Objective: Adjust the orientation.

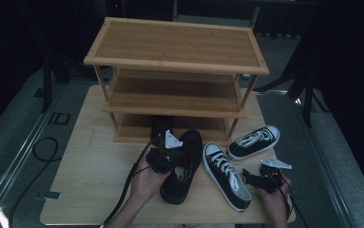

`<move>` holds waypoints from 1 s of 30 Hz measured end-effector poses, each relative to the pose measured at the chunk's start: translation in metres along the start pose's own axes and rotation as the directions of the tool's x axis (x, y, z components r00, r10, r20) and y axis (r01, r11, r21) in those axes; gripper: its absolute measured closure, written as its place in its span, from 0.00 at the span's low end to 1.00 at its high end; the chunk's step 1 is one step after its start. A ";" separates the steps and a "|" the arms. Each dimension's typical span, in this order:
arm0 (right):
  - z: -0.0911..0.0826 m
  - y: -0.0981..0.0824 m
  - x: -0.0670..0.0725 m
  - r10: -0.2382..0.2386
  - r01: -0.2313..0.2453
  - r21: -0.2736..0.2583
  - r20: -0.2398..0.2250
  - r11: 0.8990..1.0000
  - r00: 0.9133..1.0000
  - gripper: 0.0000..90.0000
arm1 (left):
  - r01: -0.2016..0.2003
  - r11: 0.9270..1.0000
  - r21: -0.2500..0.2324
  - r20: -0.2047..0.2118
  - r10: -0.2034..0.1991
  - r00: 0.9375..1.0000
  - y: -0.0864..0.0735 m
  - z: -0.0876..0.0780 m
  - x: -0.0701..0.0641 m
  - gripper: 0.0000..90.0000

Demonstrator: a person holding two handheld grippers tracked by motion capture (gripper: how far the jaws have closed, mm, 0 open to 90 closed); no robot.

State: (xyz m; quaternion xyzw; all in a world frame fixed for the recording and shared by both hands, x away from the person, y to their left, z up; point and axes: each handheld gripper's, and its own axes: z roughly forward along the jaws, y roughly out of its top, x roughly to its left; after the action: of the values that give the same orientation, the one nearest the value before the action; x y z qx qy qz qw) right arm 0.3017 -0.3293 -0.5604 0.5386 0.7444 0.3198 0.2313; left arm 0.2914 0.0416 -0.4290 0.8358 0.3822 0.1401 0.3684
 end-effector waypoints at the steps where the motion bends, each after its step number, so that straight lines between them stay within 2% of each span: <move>1: 0.000 0.000 0.000 0.000 0.000 -0.001 0.000 1.000 1.000 0.18 | 0.005 1.000 0.002 0.000 -0.005 1.000 0.002 0.003 0.003 0.99; 8: 0.000 0.000 0.000 0.000 0.000 -0.003 0.001 1.000 1.000 0.18 | 0.036 0.999 -0.015 -0.031 -0.037 0.999 0.014 0.018 0.018 0.99; 16: 0.000 0.000 0.000 0.000 0.000 -0.003 0.001 1.000 1.000 0.18 | 0.068 0.997 -0.044 -0.058 -0.071 0.996 0.019 0.040 0.032 0.99; 19: 0.000 0.000 0.000 0.001 -0.001 -0.002 0.000 1.000 1.000 0.18 | 0.093 0.994 -0.052 -0.081 -0.096 0.992 0.020 0.047 0.038 0.99; 23: 0.000 0.000 0.000 0.000 0.000 -0.002 0.000 1.000 1.000 0.18 | 0.135 0.987 -0.081 -0.120 -0.145 0.982 0.020 0.052 0.046 0.99; 24: 0.000 0.000 0.000 0.000 0.000 -0.002 0.000 1.000 1.000 0.18 | 0.145 0.986 -0.081 -0.119 -0.154 0.981 0.019 0.054 0.048 0.99; 30: 0.000 0.000 0.000 0.001 -0.001 -0.002 0.000 1.000 1.000 0.18 | 0.135 0.990 -0.052 -0.087 -0.139 0.987 0.009 0.054 0.048 0.98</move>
State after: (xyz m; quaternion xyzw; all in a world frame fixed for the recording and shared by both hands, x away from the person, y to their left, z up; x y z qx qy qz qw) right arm 0.3017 -0.3293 -0.5605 0.5387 0.7438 0.3206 0.2319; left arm 0.3561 0.0461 -0.4617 0.7918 0.4516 0.1607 0.3785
